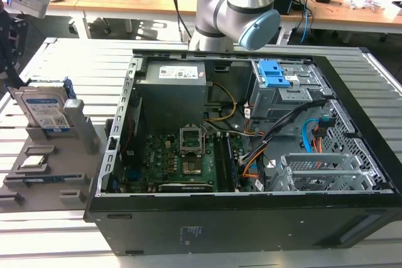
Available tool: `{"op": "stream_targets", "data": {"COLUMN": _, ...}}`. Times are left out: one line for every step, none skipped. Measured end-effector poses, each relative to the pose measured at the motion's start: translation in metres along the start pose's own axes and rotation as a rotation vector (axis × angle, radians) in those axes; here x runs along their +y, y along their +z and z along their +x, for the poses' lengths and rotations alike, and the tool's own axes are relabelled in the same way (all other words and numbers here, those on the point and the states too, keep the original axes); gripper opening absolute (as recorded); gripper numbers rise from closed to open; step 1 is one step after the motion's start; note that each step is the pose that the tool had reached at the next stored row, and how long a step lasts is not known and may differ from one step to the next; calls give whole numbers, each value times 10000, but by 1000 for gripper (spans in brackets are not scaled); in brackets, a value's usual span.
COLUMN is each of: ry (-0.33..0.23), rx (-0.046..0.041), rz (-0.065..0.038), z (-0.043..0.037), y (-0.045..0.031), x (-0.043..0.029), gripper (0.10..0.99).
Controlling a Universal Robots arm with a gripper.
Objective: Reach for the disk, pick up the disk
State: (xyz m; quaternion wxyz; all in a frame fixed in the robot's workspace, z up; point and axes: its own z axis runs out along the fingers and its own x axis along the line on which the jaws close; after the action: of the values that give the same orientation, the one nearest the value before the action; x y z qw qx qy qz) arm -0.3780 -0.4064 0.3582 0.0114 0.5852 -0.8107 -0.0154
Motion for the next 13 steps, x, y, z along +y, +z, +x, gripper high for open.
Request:
{"op": "stream_targets", "data": {"ry": -91, "rx": 3, "rz": 1, "z": 0, "y": 0, "x": -1, "gripper": 106}}
{"op": "stream_targets", "data": {"ry": -208, "rx": 8, "rz": 0, "z": 0, "y": 0, "x": -1, "gripper": 106}}
{"op": "stream_targets", "data": {"ry": -335, "rx": 13, "rz": 0, "z": 0, "y": 0, "x": -2, "gripper": 106}}
{"op": "stream_targets", "data": {"ry": -415, "rx": 16, "rz": 1, "z": 0, "y": 0, "x": -2, "gripper": 106}}
{"op": "stream_targets", "data": {"ry": -498, "rx": 19, "rz": 0, "z": -1, "y": 0, "x": -3, "gripper": 106}}
{"op": "stream_targets", "data": {"ry": -654, "rx": 25, "rz": 0, "z": -1, "y": 0, "x": -4, "gripper": 106}}
{"op": "stream_targets", "data": {"ry": -782, "rx": 30, "rz": 0, "z": -1, "y": 0, "x": -4, "gripper": 106}}
{"op": "stream_targets", "data": {"ry": -863, "rx": 33, "rz": 1, "z": -1, "y": 0, "x": -5, "gripper": 106}}
{"op": "stream_targets", "data": {"ry": -955, "rx": 36, "rz": 0, "z": -1, "y": 0, "x": -5, "gripper": 106}}
{"op": "stream_targets", "data": {"ry": -1108, "rx": 43, "rz": 1, "z": -1, "y": 0, "x": -6, "gripper": 106}}
{"op": "stream_targets", "data": {"ry": -1199, "rx": 46, "rz": 1, "z": -1, "y": 0, "x": -6, "gripper": 106}}
{"op": "stream_targets", "data": {"ry": -1265, "rx": 48, "rz": 1, "z": -1, "y": 0, "x": -6, "gripper": 106}}
{"op": "stream_targets", "data": {"ry": -1369, "rx": 52, "rz": 1, "z": -1, "y": 0, "x": -6, "gripper": 106}}
